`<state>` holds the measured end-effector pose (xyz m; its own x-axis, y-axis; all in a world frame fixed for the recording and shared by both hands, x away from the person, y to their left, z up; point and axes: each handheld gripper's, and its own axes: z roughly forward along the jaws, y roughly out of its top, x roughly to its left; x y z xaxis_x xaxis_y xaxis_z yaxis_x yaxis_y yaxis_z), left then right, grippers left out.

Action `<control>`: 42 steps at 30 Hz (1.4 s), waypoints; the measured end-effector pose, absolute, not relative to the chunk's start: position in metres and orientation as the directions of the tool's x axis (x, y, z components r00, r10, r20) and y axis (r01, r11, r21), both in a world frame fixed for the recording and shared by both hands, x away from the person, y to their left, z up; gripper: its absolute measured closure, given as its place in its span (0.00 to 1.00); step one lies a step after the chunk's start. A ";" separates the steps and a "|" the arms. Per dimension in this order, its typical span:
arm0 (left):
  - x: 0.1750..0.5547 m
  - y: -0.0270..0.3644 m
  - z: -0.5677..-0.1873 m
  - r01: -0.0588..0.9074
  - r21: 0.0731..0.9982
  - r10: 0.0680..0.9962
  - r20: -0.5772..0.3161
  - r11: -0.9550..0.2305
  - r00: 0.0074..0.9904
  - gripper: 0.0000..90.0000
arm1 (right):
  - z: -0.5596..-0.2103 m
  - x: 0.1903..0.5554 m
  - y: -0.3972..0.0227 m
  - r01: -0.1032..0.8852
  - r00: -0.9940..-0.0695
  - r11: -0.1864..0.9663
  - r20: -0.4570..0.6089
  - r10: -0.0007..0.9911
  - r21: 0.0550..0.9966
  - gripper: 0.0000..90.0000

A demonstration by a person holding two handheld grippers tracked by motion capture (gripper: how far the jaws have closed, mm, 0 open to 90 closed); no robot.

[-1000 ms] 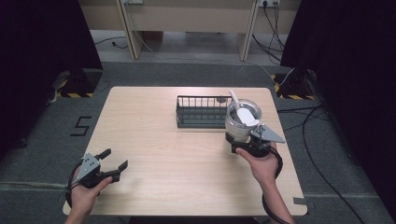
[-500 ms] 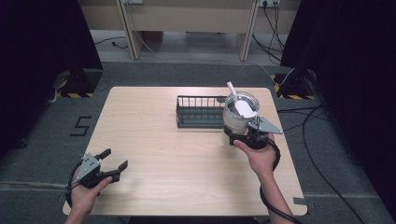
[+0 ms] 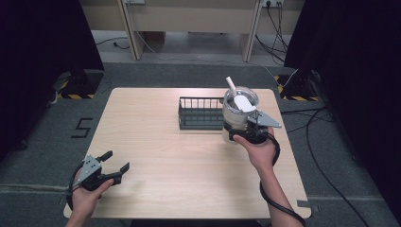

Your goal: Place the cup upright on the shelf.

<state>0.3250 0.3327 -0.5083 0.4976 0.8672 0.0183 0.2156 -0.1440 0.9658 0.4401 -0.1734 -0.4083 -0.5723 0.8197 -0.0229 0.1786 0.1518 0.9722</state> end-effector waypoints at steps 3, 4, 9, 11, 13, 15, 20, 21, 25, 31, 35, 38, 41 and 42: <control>0.325 0.333 -0.508 0.215 0.966 0.867 0.019 -0.144 0.498 0.16 | -0.405 0.443 -0.171 0.179 -0.570 0.150 -0.022 0.821 0.972 0.12; 0.325 0.333 -0.508 0.215 0.966 0.867 0.018 -0.144 0.497 0.16 | -0.404 0.444 -0.170 0.176 -0.571 0.152 -0.025 0.821 0.972 0.12; 0.325 0.332 -0.508 0.221 0.965 0.866 0.008 -0.137 0.501 0.16 | -0.399 0.448 -0.166 0.170 -0.573 0.150 -0.026 0.819 0.974 0.12; 0.325 0.332 -0.509 0.221 0.966 0.866 0.008 -0.137 0.501 0.16 | -0.396 0.450 -0.164 0.167 -0.572 0.150 -0.028 0.820 0.974 0.12; 0.325 0.332 -0.509 0.223 0.965 0.865 0.007 -0.137 0.501 0.16 | -0.394 0.451 -0.163 0.168 -0.572 0.149 -0.027 0.820 0.975 0.12; 0.325 0.332 -0.509 0.221 0.965 0.865 0.009 -0.138 0.501 0.16 | -0.392 0.453 -0.161 0.166 -0.573 0.149 -0.028 0.819 0.975 0.12; 0.325 0.332 -0.508 0.220 0.966 0.867 0.008 -0.135 0.498 0.16 | -0.388 0.458 -0.158 0.163 -0.574 0.145 -0.026 0.818 0.976 0.12; 0.325 0.332 -0.508 0.222 0.966 0.867 0.007 -0.134 0.498 0.16 | -0.387 0.459 -0.158 0.164 -0.575 0.146 -0.026 0.818 0.976 0.12; 0.324 0.333 -0.508 0.222 0.966 0.869 0.007 -0.134 0.495 0.16 | -0.383 0.463 -0.156 0.164 -0.573 0.141 -0.022 0.819 0.976 0.12; 0.325 0.332 -0.509 0.224 0.965 0.868 0.008 -0.136 0.496 0.16 | -0.381 0.470 -0.152 0.164 -0.573 0.140 -0.022 0.820 0.977 0.12; 0.325 0.332 -0.509 0.224 0.965 0.868 0.007 -0.136 0.497 0.16 | -0.379 0.475 -0.150 0.168 -0.570 0.135 -0.016 0.822 0.976 0.12; 0.325 0.332 -0.509 0.223 0.965 0.869 0.007 -0.135 0.496 0.16 | -0.376 0.481 -0.147 0.166 -0.567 0.136 -0.019 0.824 0.977 0.12; 0.325 0.332 -0.509 0.224 0.965 0.869 0.006 -0.134 0.495 0.16 | -0.374 0.485 -0.145 0.166 -0.567 0.136 -0.019 0.823 0.977 0.12; 0.325 0.332 -0.509 0.224 0.965 0.869 0.006 -0.134 0.495 0.16 | -0.374 0.485 -0.145 0.166 -0.567 0.136 -0.019 0.823 0.977 0.12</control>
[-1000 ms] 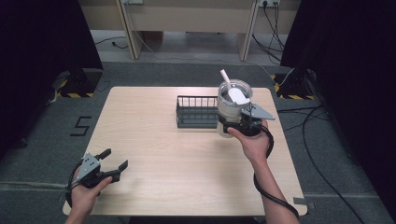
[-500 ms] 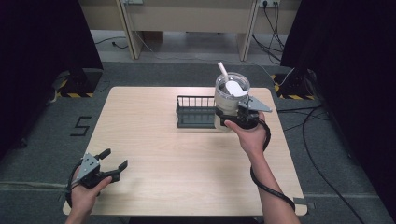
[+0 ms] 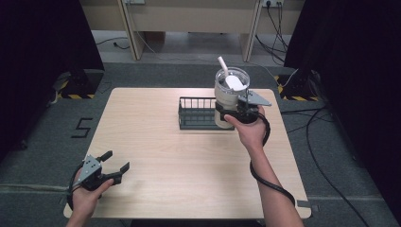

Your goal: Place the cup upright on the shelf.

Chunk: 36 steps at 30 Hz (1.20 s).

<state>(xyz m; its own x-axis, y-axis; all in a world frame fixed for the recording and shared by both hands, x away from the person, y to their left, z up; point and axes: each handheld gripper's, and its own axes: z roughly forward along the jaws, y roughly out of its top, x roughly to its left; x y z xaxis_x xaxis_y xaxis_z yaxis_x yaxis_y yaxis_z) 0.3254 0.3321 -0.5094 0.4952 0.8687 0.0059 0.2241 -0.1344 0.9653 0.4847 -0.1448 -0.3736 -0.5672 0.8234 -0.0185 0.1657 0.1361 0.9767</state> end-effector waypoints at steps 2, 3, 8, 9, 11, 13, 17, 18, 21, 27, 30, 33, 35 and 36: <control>0.325 0.332 -0.509 0.224 0.966 0.869 0.005 -0.133 0.494 0.16 | -0.370 0.489 -0.143 0.163 -0.567 0.135 -0.019 0.824 0.977 0.12; 0.325 0.332 -0.509 0.223 0.966 0.869 0.005 -0.133 0.494 0.16 | -0.369 0.490 -0.142 0.163 -0.565 0.134 -0.019 0.825 0.978 0.12; 0.325 0.334 -0.509 0.227 0.965 0.870 0.003 -0.131 0.493 0.16 | -0.363 0.497 -0.139 0.159 -0.563 0.128 -0.017 0.826 0.979 0.12; 0.325 0.334 -0.509 0.227 0.965 0.871 0.004 -0.132 0.490 0.16 | -0.362 0.499 -0.139 0.159 -0.564 0.127 -0.015 0.826 0.979 0.12; 0.325 0.335 -0.509 0.227 0.965 0.873 0.002 -0.129 0.487 0.16 | -0.361 0.501 -0.137 0.159 -0.564 0.123 -0.012 0.826 0.980 0.12; 0.325 0.335 -0.509 0.228 0.965 0.874 0.000 -0.127 0.486 0.16 | -0.360 0.504 -0.135 0.160 -0.562 0.121 -0.010 0.827 0.980 0.12; 0.325 0.335 -0.509 0.229 0.965 0.874 0.001 -0.128 0.486 0.16 | -0.358 0.509 -0.131 0.161 -0.563 0.122 -0.010 0.826 0.979 0.12; 0.325 0.335 -0.509 0.229 0.965 0.874 0.001 -0.128 0.486 0.16 | -0.358 0.509 -0.131 0.161 -0.563 0.122 -0.010 0.826 0.979 0.12; 0.325 0.335 -0.509 0.227 0.966 0.875 -0.002 -0.124 0.485 0.16 | -0.356 0.515 -0.129 0.163 -0.559 0.122 -0.010 0.829 0.979 0.12; 0.325 0.335 -0.509 0.229 0.966 0.876 -0.003 -0.123 0.483 0.16 | -0.353 0.524 -0.126 0.169 -0.551 0.118 -0.006 0.834 0.978 0.12; 0.326 0.335 -0.510 0.230 0.965 0.875 -0.003 -0.123 0.484 0.16 | -0.353 0.527 -0.125 0.167 -0.548 0.115 -0.005 0.836 0.979 0.12; 0.326 0.336 -0.509 0.231 0.965 0.876 -0.005 -0.121 0.482 0.16 | -0.353 0.534 -0.121 0.173 -0.543 0.108 0.003 0.839 0.979 0.12; 0.326 0.336 -0.509 0.230 0.966 0.877 -0.005 -0.121 0.481 0.16 | -0.353 0.538 -0.118 0.178 -0.542 0.107 0.007 0.840 0.978 0.12; 0.326 0.336 -0.509 0.230 0.966 0.877 -0.006 -0.120 0.481 0.16 | -0.353 0.538 -0.118 0.178 -0.542 0.107 0.007 0.840 0.978 0.12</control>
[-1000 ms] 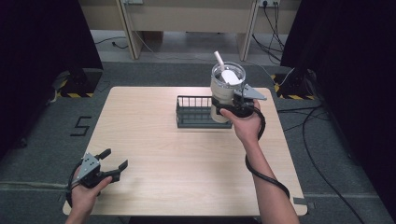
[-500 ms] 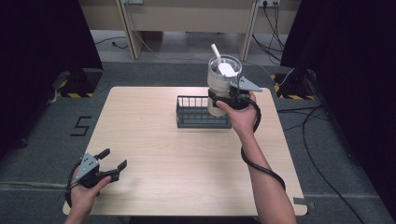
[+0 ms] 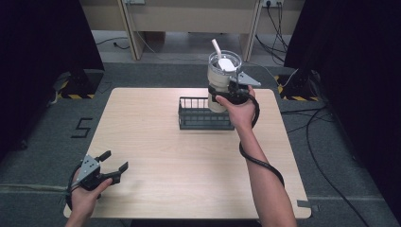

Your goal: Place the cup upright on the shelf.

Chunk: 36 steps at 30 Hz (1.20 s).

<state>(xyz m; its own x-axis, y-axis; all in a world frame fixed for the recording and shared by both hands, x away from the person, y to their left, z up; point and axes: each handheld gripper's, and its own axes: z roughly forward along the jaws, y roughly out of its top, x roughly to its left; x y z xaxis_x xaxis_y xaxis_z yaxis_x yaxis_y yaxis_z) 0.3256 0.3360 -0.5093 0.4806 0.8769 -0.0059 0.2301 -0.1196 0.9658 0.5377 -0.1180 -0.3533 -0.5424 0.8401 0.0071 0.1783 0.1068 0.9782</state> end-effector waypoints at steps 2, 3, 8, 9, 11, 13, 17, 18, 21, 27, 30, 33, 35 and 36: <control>0.326 0.336 -0.509 0.231 0.966 0.878 -0.007 -0.118 0.479 0.16 | -0.354 0.541 -0.115 0.181 -0.542 0.104 0.010 0.841 0.978 0.12; 0.326 0.336 -0.510 0.233 0.966 0.878 -0.009 -0.116 0.479 0.16 | -0.355 0.544 -0.112 0.185 -0.542 0.102 0.015 0.840 0.978 0.12; 0.326 0.336 -0.510 0.231 0.966 0.875 -0.010 -0.117 0.483 0.16 | -0.359 0.551 -0.108 0.187 -0.536 0.106 0.011 0.844 0.977 0.12; 0.326 0.336 -0.510 0.230 0.966 0.875 -0.009 -0.117 0.483 0.16 | -0.361 0.553 -0.105 0.193 -0.532 0.105 0.014 0.846 0.976 0.12; 0.326 0.337 -0.510 0.230 0.966 0.876 -0.011 -0.114 0.483 0.16 | -0.363 0.556 -0.104 0.194 -0.531 0.107 0.013 0.848 0.975 0.12; 0.326 0.337 -0.510 0.229 0.967 0.876 -0.011 -0.114 0.483 0.16 | -0.364 0.558 -0.103 0.197 -0.527 0.108 0.013 0.850 0.974 0.12; 0.326 0.337 -0.510 0.232 0.966 0.876 -0.012 -0.114 0.483 0.16 | -0.369 0.563 -0.102 0.205 -0.520 0.097 0.024 0.854 0.974 0.12; 0.326 0.337 -0.510 0.233 0.966 0.876 -0.013 -0.114 0.483 0.16 | -0.370 0.565 -0.102 0.208 -0.518 0.097 0.026 0.855 0.973 0.12; 0.326 0.337 -0.510 0.232 0.966 0.875 -0.012 -0.115 0.485 0.16 | -0.374 0.567 -0.101 0.220 -0.516 0.091 0.037 0.856 0.971 0.12; 0.327 0.336 -0.511 0.234 0.966 0.873 -0.015 -0.114 0.487 0.16 | -0.383 0.569 -0.100 0.229 -0.514 0.094 0.039 0.857 0.969 0.12; 0.327 0.336 -0.510 0.233 0.966 0.873 -0.014 -0.114 0.488 0.16 | -0.388 0.571 -0.099 0.241 -0.505 0.089 0.046 0.862 0.967 0.12; 0.326 0.337 -0.510 0.232 0.966 0.875 -0.015 -0.112 0.484 0.16 | -0.392 0.572 -0.098 0.251 -0.500 0.085 0.054 0.865 0.964 0.12; 0.327 0.338 -0.511 0.233 0.966 0.874 -0.018 -0.110 0.485 0.16 | -0.395 0.572 -0.097 0.250 -0.497 0.089 0.048 0.867 0.964 0.12; 0.327 0.338 -0.511 0.234 0.966 0.874 -0.017 -0.111 0.486 0.16 | -0.397 0.571 -0.096 0.251 -0.497 0.091 0.047 0.866 0.964 0.12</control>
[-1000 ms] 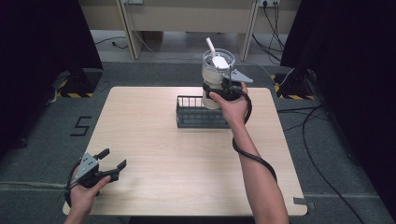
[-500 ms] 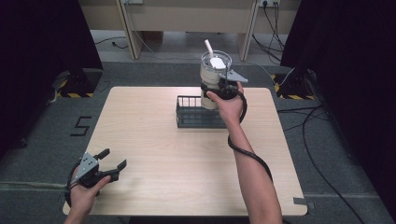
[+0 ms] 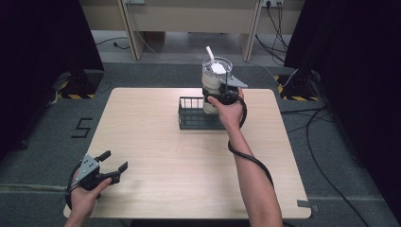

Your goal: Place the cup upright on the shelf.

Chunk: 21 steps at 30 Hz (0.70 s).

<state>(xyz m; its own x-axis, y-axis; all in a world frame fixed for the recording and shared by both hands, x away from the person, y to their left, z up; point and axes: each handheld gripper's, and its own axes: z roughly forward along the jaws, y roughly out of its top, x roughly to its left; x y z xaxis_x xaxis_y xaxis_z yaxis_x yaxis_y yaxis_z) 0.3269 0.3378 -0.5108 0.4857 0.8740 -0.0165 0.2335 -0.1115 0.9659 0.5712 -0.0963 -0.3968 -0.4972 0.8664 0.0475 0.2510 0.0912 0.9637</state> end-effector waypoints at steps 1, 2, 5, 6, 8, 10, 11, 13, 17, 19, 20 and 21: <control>0.327 0.337 -0.511 0.232 0.967 0.873 -0.018 -0.110 0.487 0.16 | -0.399 0.571 -0.096 0.251 -0.496 0.093 0.045 0.867 0.963 0.12; 0.327 0.337 -0.511 0.232 0.967 0.873 -0.017 -0.110 0.488 0.16 | -0.401 0.571 -0.095 0.254 -0.495 0.089 0.050 0.868 0.963 0.12; 0.327 0.337 -0.510 0.230 0.966 0.872 -0.013 -0.114 0.489 0.16 | -0.407 0.572 -0.093 0.263 -0.491 0.087 0.056 0.869 0.961 0.12; 0.326 0.338 -0.510 0.231 0.967 0.873 -0.015 -0.112 0.487 0.16 | -0.409 0.572 -0.093 0.265 -0.490 0.090 0.054 0.870 0.960 0.12; 0.326 0.338 -0.510 0.231 0.967 0.874 -0.016 -0.111 0.486 0.16 | -0.412 0.572 -0.093 0.271 -0.487 0.091 0.055 0.872 0.958 0.12; 0.327 0.337 -0.511 0.232 0.966 0.872 -0.017 -0.111 0.488 0.16 | -0.415 0.572 -0.093 0.275 -0.485 0.094 0.053 0.873 0.957 0.12; 0.327 0.337 -0.511 0.233 0.966 0.872 -0.016 -0.113 0.490 0.16 | -0.416 0.572 -0.093 0.275 -0.484 0.095 0.053 0.873 0.957 0.11; 0.327 0.337 -0.511 0.233 0.966 0.872 -0.016 -0.113 0.490 0.16 | -0.419 0.572 -0.093 0.279 -0.481 0.096 0.052 0.875 0.955 0.11; 0.327 0.337 -0.511 0.232 0.966 0.871 -0.015 -0.114 0.490 0.16 | -0.424 0.572 -0.095 0.289 -0.474 0.102 0.049 0.879 0.952 0.11; 0.327 0.337 -0.511 0.233 0.966 0.871 -0.015 -0.115 0.491 0.16 | -0.427 0.571 -0.096 0.285 -0.472 0.101 0.047 0.880 0.953 0.11; 0.327 0.337 -0.511 0.233 0.966 0.871 -0.015 -0.115 0.492 0.16 | -0.427 0.571 -0.096 0.282 -0.473 0.101 0.047 0.880 0.954 0.11; 0.327 0.337 -0.511 0.233 0.966 0.871 -0.015 -0.115 0.492 0.16 | -0.427 0.571 -0.096 0.282 -0.473 0.101 0.047 0.880 0.954 0.11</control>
